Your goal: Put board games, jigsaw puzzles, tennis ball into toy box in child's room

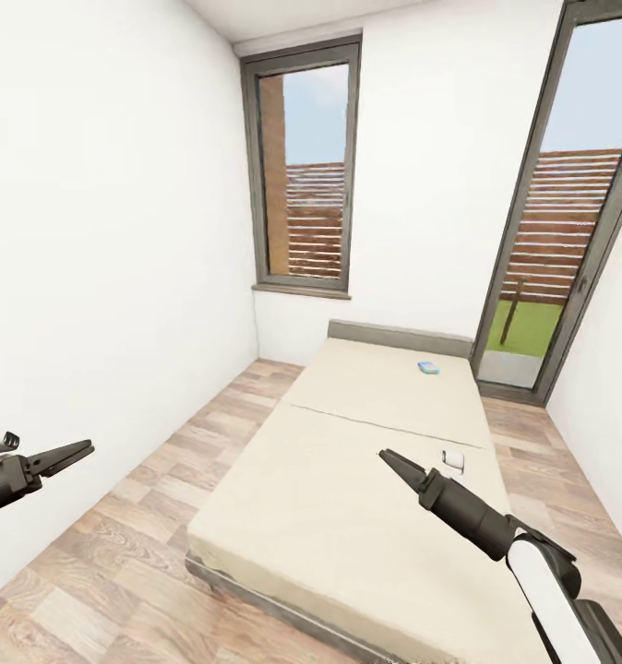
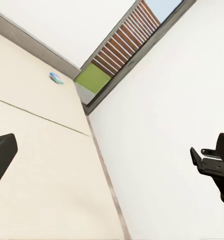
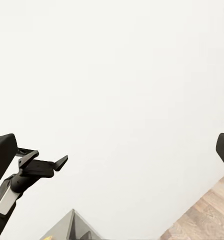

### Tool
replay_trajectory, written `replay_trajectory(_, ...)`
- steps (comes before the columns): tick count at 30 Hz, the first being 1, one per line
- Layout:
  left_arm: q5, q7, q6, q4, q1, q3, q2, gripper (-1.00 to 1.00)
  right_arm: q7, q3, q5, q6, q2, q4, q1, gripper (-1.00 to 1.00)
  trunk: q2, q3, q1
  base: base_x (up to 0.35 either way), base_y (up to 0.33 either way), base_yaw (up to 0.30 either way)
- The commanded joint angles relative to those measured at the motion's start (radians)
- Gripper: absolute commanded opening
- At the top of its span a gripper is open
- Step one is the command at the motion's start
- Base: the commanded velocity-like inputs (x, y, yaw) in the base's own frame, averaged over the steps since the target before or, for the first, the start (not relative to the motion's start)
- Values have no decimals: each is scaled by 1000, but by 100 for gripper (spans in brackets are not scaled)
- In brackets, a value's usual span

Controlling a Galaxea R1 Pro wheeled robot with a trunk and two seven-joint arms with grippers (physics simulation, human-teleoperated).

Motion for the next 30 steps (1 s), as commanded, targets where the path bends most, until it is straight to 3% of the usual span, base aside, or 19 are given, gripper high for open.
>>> replay_trajectory(1, -2, -5, 11, 0, 0, 1, 0, 100, 0, 0, -7, 7, 0, 1, -1, 100, -2, -1, 1, 0, 0, -279)
replay_trajectory(10, -2, -5, 11, 0, 0, 1, 0, 100, -1, -2, -8, 5, 0, 11, -1, 100, -2, 2, 1, 0, 0, -279)
replay_trajectory(18, -2, -5, 11, 0, 0, 1, 0, 100, -2, -67, -9, 12, 5, 50, -1, 100, -2, 5, 1, 0, 0, -279)
replay_trajectory(30, -2, -5, 11, 0, 0, -1, 0, 100, -3, -116, -9, 27, 9, 83, -1, 100, -2, 10, 1, 0, -79, -279)
